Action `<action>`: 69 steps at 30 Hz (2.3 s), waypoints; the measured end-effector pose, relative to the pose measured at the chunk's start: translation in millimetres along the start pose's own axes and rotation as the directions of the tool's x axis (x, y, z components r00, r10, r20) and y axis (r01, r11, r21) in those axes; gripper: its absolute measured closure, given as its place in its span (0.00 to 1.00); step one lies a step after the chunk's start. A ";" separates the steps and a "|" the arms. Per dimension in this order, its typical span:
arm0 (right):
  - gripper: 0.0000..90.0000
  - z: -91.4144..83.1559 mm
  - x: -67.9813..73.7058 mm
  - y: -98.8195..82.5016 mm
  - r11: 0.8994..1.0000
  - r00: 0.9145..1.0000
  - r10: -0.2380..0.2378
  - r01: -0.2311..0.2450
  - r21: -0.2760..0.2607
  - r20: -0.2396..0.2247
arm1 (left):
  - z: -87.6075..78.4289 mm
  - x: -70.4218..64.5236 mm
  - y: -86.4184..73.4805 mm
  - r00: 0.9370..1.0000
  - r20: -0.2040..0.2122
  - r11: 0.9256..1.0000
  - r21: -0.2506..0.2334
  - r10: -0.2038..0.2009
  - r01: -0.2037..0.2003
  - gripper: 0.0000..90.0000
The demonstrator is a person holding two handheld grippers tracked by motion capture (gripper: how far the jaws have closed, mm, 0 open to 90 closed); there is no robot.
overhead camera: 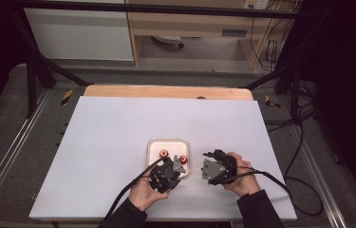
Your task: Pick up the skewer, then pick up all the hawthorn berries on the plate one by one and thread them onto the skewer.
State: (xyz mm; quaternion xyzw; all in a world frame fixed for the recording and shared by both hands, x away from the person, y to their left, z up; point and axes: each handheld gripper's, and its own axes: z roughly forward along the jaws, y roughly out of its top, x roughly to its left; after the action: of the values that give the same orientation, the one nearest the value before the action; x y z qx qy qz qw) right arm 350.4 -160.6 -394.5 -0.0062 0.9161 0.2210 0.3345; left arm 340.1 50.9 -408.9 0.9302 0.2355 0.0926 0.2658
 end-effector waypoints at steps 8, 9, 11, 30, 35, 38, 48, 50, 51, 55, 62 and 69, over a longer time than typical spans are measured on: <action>0.27 -0.9 -10.1 -19.1 0.902 0.905 0.423 -0.425 -0.076 -0.042 | -16.0 1.2 -30.8 0.990 -0.064 0.982 -0.154 -0.123 0.112 0.98; 0.27 -0.9 -10.1 -19.1 0.902 0.905 0.423 -0.425 -0.076 -0.042 | -16.0 1.2 -30.8 0.990 -0.064 0.982 -0.154 -0.123 0.112 0.98; 0.21 1.9 -11.5 -25.1 0.845 0.847 0.528 -0.531 -0.060 -0.061 | -20.3 0.0 -41.5 0.982 -0.093 0.966 -0.217 -0.162 0.139 0.98; 0.03 20.5 -24.8 -8.9 0.692 0.679 0.712 -0.721 0.015 -0.180 | -32.4 5.8 -87.0 0.910 -0.111 0.840 -0.442 -0.399 0.314 0.98; 0.03 25.4 -29.0 0.5 0.681 0.666 0.721 -0.732 0.015 -0.191 | -30.0 6.8 -93.8 0.897 -0.104 0.821 -0.459 -0.429 0.339 0.98; 0.04 30.8 -34.3 10.5 0.659 0.642 0.737 -0.752 0.013 -0.211 | -30.5 7.3 -97.8 0.889 -0.102 0.809 -0.471 -0.446 0.351 0.98; 0.06 53.3 -45.7 36.6 0.606 0.578 0.780 -0.794 0.057 -0.239 | -34.3 10.8 -111.3 0.873 -0.091 0.783 -0.495 -0.478 0.377 0.98; 0.06 57.3 -47.4 41.4 0.608 0.580 0.781 -0.790 0.074 -0.231 | -34.5 11.1 -112.0 0.873 -0.090 0.782 -0.496 -0.479 0.378 0.98; 0.07 59.5 -48.0 43.4 0.606 0.578 0.783 -0.792 0.072 -0.232 | -34.5 11.3 -112.6 0.873 -0.086 0.780 -0.498 -0.480 0.380 0.98; 0.08 68.6 -50.3 52.2 0.599 0.568 0.792 -0.794 0.106 -0.225 | -35.0 11.6 -114.4 0.871 -0.085 0.776 -0.501 -0.484 0.383 0.98; 0.09 82.4 -53.2 68.4 0.564 0.530 0.822 -0.809 0.167 -0.208 | -36.9 14.0 -120.6 0.865 -0.084 0.767 -0.509 -0.495 0.390 0.98; 0.15 96.5 -53.1 78.2 0.524 0.490 0.848 -0.831 0.185 -0.201 | -36.5 16.5 -125.4 0.862 -0.085 0.767 -0.506 -0.500 0.395 0.98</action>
State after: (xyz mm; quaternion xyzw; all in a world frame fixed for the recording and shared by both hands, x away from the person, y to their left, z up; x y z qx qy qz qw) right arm 438.0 -57.8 -396.0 0.4214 0.8451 0.3238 0.0585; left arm 294.8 169.1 -445.0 0.7376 0.4489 0.1804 0.4712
